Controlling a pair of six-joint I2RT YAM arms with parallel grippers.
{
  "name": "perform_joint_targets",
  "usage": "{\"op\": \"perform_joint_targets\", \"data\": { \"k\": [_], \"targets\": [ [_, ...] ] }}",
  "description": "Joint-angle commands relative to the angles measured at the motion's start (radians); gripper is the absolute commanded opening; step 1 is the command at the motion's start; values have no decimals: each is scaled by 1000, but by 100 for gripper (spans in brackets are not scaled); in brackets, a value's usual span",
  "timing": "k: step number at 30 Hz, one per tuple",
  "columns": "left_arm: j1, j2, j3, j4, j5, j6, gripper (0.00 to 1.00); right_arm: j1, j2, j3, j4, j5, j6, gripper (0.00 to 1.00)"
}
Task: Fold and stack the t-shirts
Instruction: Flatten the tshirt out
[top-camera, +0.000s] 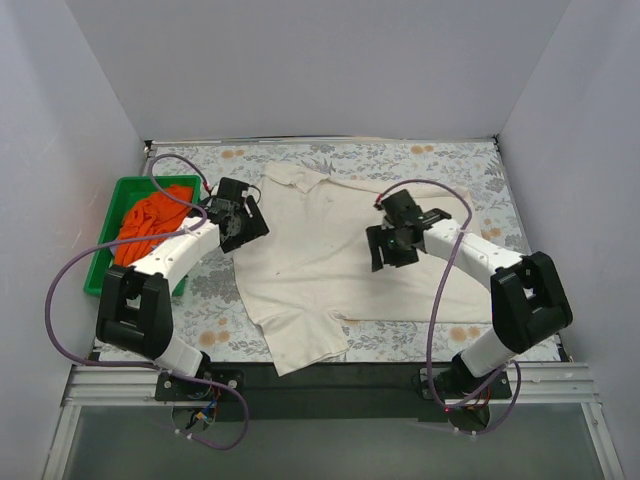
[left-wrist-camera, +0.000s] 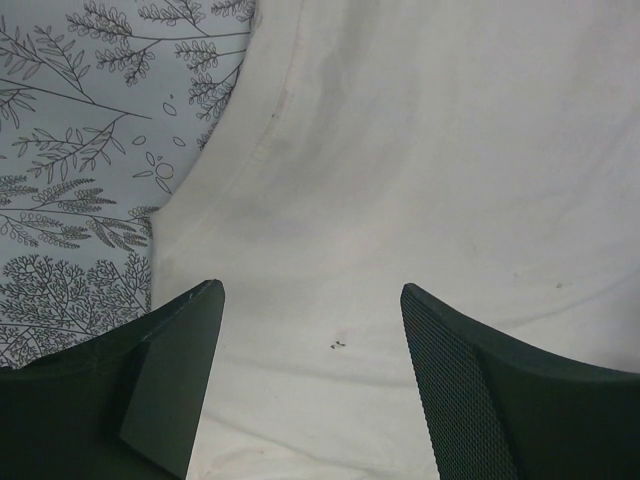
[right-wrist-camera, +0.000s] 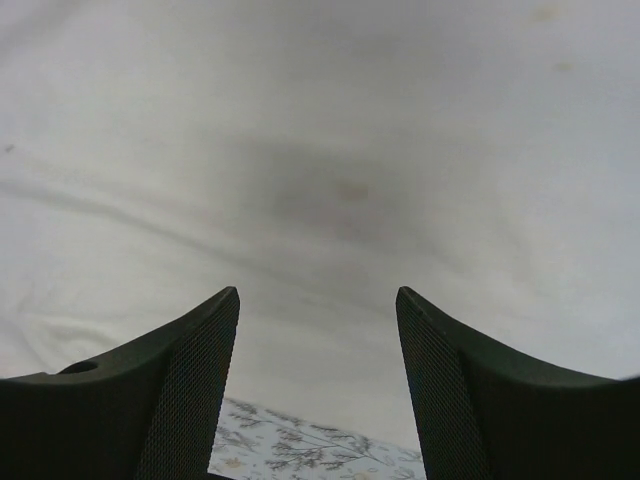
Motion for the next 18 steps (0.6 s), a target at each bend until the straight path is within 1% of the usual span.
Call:
{"op": "perform_joint_targets", "data": {
  "k": [1, 2, 4, 5, 7, 8, 12, 14, 15, 18],
  "targets": [
    [-3, -1, 61, 18, -54, 53, 66, 185, -38, 58, 11, -14, -40, 60],
    [-3, 13, 70, 6, -63, 59, 66, 259, -35, 59, 34, -15, -28, 60],
    [-3, 15, 62, 3, -70, 73, 66, 322, -11, 73, 63, -43, -16, 59],
    [-3, 6, 51, 16, -82, 80, 66, 384, 3, 87, 83, -46, -20, 59],
    [3, -7, 30, 26, -99, 85, 66, 443, 55, 142, 90, -32, -40, 59],
    [6, -10, 31, 20, -103, 87, 67, 493, 75, 160, 94, -30, -66, 59],
    [26, -43, 45, -3, -123, 99, 67, 597, 177, 257, 111, -26, -130, 61],
    [46, -60, 45, -19, -123, 105, 68, 658, 238, 310, 113, -18, -164, 62],
    [53, -68, 44, -25, -123, 108, 68, 679, 256, 328, 114, -11, -207, 63],
    [96, -97, 45, -42, -114, 122, 69, 742, 327, 386, 120, -9, -247, 64]
  ]
}}
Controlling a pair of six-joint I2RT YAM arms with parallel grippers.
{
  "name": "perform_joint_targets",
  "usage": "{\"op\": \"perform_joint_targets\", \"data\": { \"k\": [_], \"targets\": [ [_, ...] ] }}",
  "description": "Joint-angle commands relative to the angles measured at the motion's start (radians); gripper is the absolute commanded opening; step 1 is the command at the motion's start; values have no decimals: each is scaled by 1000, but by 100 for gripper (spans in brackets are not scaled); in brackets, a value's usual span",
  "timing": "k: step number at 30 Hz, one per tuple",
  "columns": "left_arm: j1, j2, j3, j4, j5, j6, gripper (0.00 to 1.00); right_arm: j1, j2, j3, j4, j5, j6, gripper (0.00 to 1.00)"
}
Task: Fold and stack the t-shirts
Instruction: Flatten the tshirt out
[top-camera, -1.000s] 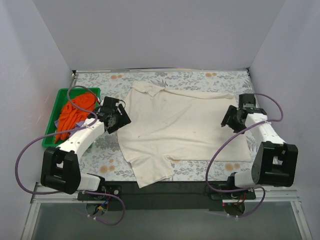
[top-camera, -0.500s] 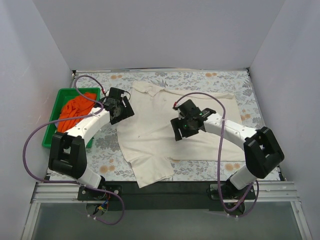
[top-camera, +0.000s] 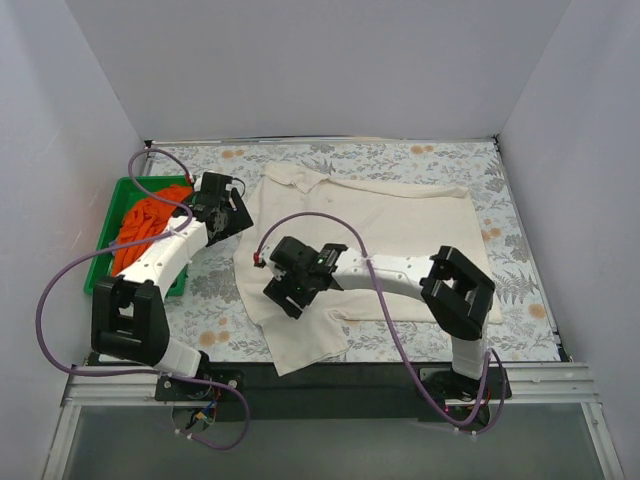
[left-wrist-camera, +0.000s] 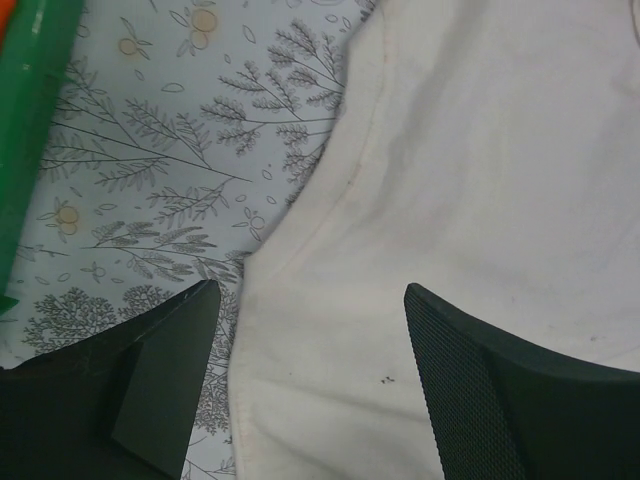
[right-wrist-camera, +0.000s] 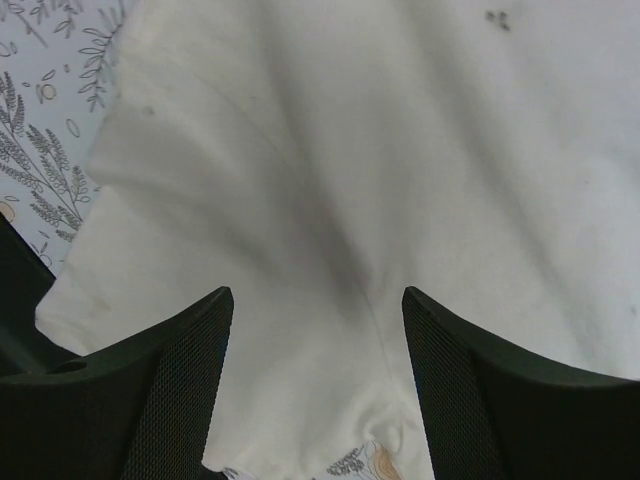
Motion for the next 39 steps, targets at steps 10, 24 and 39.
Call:
{"op": "perform_joint_targets", "data": {
  "k": [10, 24, 39],
  "targets": [
    [76, -95, 8, -29, -2, 26, 71, 157, 158, 65, 26, 75, -147, 66],
    [76, -108, -21, -12, 15, 38, 71, 265, -22, 83, -72, 119, -206, 71],
    [38, -59, -38, 21, 84, -4, 71, -42, -294, -362, -70, 271, 92, 59]
  ]
}}
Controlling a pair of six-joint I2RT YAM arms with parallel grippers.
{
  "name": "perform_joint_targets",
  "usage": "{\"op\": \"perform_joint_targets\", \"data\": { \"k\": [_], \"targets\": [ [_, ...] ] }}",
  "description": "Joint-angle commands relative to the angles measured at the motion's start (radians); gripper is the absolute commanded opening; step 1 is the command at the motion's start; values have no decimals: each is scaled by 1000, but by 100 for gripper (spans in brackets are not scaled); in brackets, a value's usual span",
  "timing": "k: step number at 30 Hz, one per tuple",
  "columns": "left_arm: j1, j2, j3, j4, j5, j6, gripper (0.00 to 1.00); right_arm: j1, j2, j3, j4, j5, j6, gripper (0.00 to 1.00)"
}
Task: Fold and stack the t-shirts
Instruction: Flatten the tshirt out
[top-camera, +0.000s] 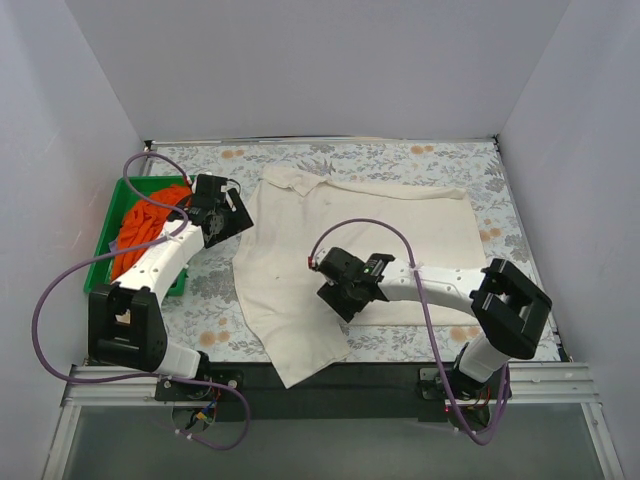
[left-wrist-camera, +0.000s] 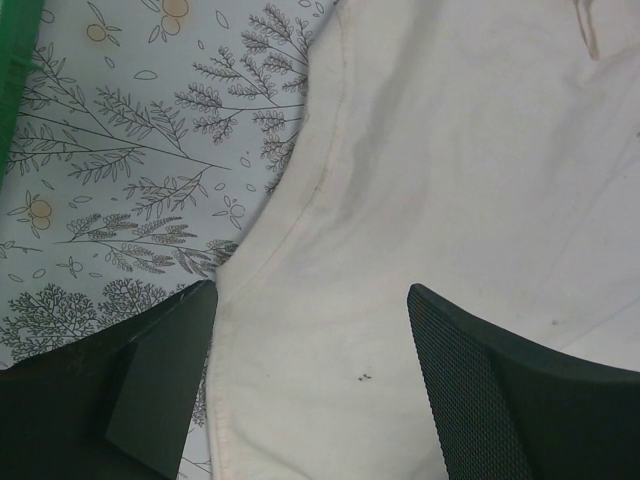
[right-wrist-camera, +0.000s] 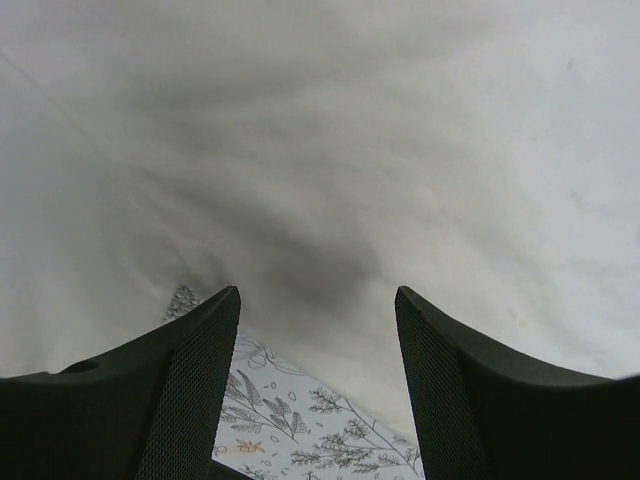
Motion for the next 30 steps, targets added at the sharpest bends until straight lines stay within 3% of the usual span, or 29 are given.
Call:
{"op": "perform_joint_targets", "data": {
  "k": [1, 9, 15, 21, 25, 30],
  "targets": [
    [-10, -1, -11, 14, 10, -10, 71, -22, -46, -98, -8, 37, 103, 59],
    [-23, 18, -11, 14, 2, -28, 71, -47, -112, -281, -17, -95, 214, 59],
    [-30, 22, 18, 4, -7, -50, 71, -64, -233, -275, -63, -109, 228, 62],
    [-30, 117, 127, 43, -30, -54, 69, -276, -256, -88, -71, -65, 143, 62],
    [-1, 263, 248, 119, -19, -18, 65, -523, -172, 59, -67, -68, 134, 59],
    [32, 504, 528, 155, 44, 38, 62, -774, -59, 168, 20, -187, 200, 49]
  ]
}}
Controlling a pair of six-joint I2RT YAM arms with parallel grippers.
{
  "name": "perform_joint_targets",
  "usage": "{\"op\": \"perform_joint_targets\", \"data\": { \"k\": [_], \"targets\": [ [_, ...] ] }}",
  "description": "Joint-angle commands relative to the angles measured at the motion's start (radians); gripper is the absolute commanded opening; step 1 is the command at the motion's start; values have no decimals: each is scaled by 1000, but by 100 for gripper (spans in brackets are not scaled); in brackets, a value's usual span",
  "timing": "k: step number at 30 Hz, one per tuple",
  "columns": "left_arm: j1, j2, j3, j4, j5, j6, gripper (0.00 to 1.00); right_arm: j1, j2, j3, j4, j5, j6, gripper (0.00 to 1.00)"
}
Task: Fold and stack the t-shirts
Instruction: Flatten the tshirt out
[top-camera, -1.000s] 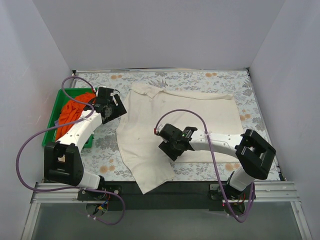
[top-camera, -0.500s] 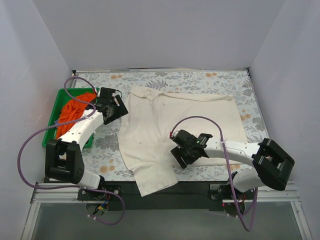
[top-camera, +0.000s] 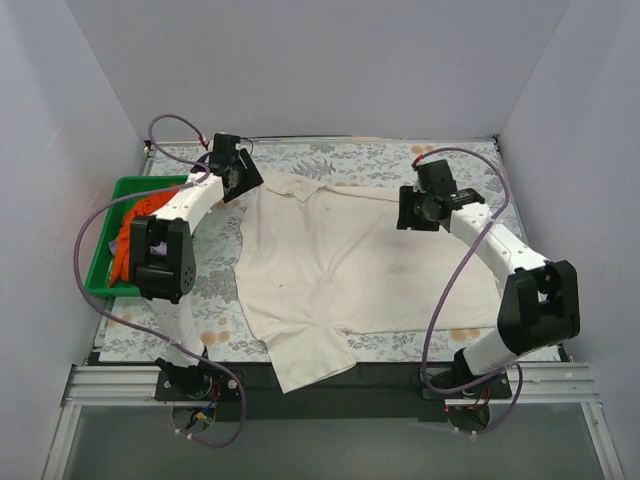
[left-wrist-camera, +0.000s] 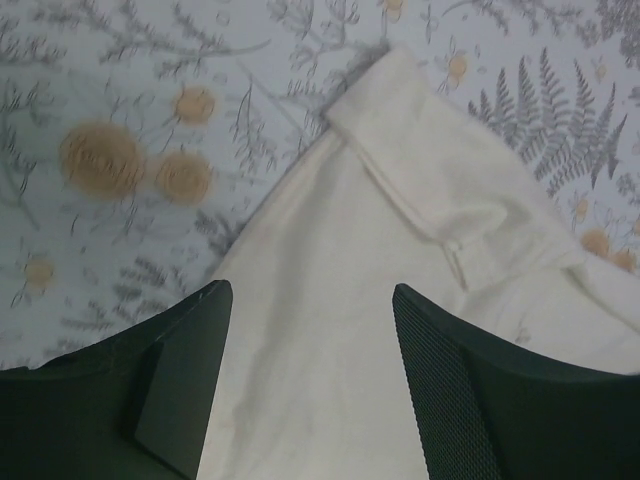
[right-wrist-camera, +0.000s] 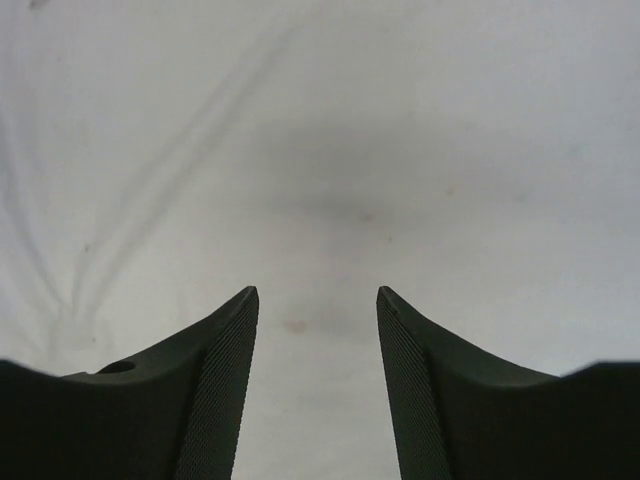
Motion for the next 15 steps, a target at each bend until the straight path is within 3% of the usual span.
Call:
{"op": "perform_joint_targets", "data": {
  "k": [1, 7, 15],
  "targets": [
    [25, 152, 161, 58, 41, 50, 60, -170, 59, 43, 74, -83, 52, 48],
    [42, 365, 448, 46, 62, 76, 51, -310, 177, 160, 122, -157, 63, 45],
    [42, 458, 464, 66, 107, 107, 50, -406, 234, 180, 145, -222, 39, 45]
  ]
}}
